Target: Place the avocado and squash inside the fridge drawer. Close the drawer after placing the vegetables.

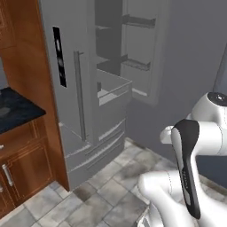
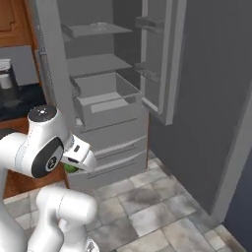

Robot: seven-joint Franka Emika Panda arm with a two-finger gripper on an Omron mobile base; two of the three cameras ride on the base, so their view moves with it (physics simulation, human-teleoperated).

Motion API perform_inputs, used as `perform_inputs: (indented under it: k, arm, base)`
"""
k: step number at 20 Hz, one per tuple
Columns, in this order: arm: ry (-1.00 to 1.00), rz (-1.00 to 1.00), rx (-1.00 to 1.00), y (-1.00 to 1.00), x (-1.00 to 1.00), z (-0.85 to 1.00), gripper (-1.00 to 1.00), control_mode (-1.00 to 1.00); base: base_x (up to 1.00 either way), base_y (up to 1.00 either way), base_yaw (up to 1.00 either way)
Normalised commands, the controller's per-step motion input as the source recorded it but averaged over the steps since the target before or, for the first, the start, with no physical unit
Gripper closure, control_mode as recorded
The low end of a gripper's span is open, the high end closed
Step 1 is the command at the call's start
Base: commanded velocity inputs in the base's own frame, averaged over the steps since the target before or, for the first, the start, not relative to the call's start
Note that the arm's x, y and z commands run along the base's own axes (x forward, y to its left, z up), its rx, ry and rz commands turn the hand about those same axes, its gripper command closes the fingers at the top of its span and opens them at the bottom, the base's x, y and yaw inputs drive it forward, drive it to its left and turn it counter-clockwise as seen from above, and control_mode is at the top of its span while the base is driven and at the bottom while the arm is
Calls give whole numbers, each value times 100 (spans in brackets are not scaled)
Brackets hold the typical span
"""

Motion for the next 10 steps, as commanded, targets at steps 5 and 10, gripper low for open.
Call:
perform_inputs:
  k: [5,10]
  arm:
    - [0,0,0,0,0,0,100,100]
    - [0,0,0,0,0,0,100,100]
  base:
    - [100,-62,47]
    - [96,-54,51]
